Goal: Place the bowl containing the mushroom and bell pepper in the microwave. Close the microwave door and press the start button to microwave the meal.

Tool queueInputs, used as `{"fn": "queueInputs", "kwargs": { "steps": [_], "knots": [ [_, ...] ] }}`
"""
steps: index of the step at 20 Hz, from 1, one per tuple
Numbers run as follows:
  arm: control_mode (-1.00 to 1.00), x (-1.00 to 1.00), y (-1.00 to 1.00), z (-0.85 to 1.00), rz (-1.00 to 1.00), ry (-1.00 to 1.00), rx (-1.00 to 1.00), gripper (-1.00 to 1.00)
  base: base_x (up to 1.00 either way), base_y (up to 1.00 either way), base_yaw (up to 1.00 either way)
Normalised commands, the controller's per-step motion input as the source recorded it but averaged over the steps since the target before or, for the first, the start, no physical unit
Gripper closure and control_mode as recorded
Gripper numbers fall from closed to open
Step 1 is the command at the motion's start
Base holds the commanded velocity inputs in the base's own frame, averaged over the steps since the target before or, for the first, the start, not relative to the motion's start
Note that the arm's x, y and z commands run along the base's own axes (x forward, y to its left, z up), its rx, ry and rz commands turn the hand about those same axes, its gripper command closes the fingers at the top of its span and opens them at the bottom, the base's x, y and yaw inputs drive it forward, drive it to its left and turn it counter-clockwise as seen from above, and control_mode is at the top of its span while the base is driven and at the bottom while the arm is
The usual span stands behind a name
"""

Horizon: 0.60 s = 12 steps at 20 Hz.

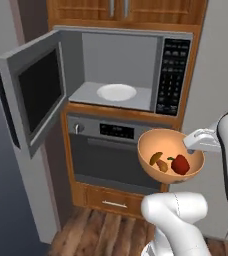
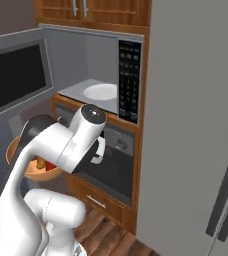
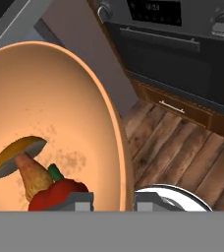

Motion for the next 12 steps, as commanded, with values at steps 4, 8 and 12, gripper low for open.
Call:
{"fn": "queueInputs", "kwargs": {
  "steps": [4,8,12],
  "knots": [
    [1.0,0.0,0.0,0.0,0.0,0.0,0.0,1.0,0.46,0.98,-0.41],
    [1.0,0.0,0.0,0.0,0.0,0.0,0.0,1.0,0.42,0.89,-0.41],
    [1.0,0.0,0.0,0.0,0.0,0.0,0.0,1.0,0.44,0.26,-0.33]
  ]
}}
